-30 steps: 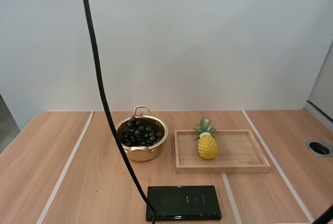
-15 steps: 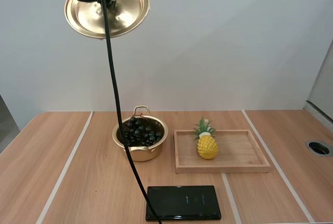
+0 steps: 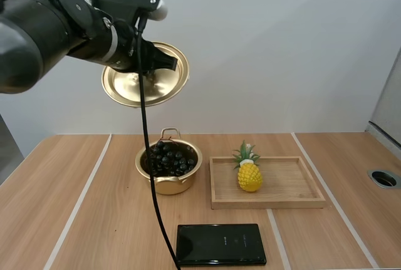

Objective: Open the pot, put the grape inside, and close it

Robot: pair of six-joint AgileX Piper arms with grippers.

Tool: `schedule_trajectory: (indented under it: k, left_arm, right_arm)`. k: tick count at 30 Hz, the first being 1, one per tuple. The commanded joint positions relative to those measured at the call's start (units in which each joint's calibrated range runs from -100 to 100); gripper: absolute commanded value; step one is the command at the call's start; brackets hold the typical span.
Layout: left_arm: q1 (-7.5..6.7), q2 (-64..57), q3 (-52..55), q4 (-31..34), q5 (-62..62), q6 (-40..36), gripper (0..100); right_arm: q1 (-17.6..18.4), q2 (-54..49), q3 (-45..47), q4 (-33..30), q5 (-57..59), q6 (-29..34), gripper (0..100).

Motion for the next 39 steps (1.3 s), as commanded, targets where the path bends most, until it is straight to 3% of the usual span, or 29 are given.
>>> schedule_trajectory:
  k: [1, 12, 21, 39]
  left_arm:
    - [-0.02, 1.66, 1.87, -3.19, -2.47, 1.48, 0]
    - [-0.26, 12.42, 3.15, -3.67, -0.79, 1.48, 0]
    - [-3.61, 17.72, 3.15, -3.82, 0.59, 1.99, 0]
    - [-3.70, 28.72, 3.15, -0.92, -1.37, 1.99, 0]
  right_arm:
    - [-0.23, -1.95, 0.06, 0.01, -0.25, -0.14, 0]
    - [-0.23, -6.48, 0.06, 0.01, 1.13, -1.34, 0]
    - [-0.89, -7.34, 0.06, 0.14, 1.14, -1.34, 0]
    - [-0.98, -9.39, 0.06, 0.14, 1.14, -1.71, 0]
